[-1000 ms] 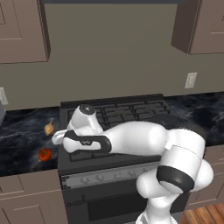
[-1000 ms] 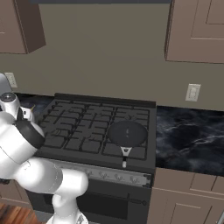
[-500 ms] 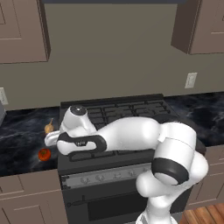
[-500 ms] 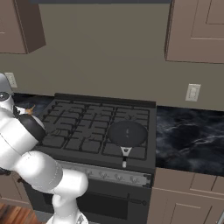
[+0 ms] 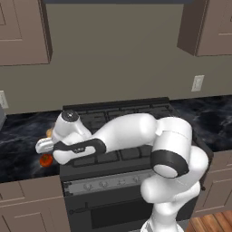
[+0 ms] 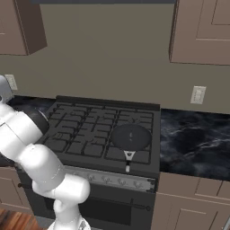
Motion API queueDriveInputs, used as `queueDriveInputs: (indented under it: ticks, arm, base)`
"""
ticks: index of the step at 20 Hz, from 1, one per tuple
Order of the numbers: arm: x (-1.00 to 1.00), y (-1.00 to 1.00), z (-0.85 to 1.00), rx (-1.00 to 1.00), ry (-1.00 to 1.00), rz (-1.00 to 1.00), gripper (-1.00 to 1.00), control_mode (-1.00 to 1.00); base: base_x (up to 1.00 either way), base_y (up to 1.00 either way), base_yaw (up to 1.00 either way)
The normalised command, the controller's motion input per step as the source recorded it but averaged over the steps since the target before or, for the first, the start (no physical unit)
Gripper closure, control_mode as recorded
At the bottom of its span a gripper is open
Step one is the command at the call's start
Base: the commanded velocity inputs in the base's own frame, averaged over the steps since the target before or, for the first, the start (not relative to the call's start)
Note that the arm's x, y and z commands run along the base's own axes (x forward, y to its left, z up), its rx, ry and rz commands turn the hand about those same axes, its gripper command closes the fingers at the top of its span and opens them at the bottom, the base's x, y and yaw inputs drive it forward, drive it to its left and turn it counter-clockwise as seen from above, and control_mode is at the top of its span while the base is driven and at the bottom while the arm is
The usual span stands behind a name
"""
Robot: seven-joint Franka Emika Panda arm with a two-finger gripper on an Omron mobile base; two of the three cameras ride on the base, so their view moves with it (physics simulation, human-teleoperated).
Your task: Place the pan on the front right burner on the stove. Then place the tomato and the onion in the pan and turn on the front right burner.
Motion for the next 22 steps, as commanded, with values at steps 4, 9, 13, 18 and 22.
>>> queueDriveInputs:
  ticks: [4, 9, 13, 18, 22]
  arm:
    - [0.00, 0.35, 0.00, 0.00, 0.00, 0.00, -1.00, -1.00]
    - [0.00, 0.25, -0.02, 0.00, 0.00, 0.00, -1.00, -1.00]
    - [0.00, 0.04, -0.08, 0.00, 0.00, 0.00, -1.00, -1.00]
    - [-0.10, -0.04, -0.01, 0.00, 0.00, 0.00, -1.00, -1.00]
    - [-0.10, -0.17, 0.00, 0.00, -0.02, 0.00, -1.00, -1.00]
  base:
    - [0.00, 0.00, 0.00]
    - [0.00, 0.00, 0.00]
    - [0.00, 0.00, 0.00]
    - [0.00, 0.00, 0.00]
    - [0.00, 0.00, 0.00]
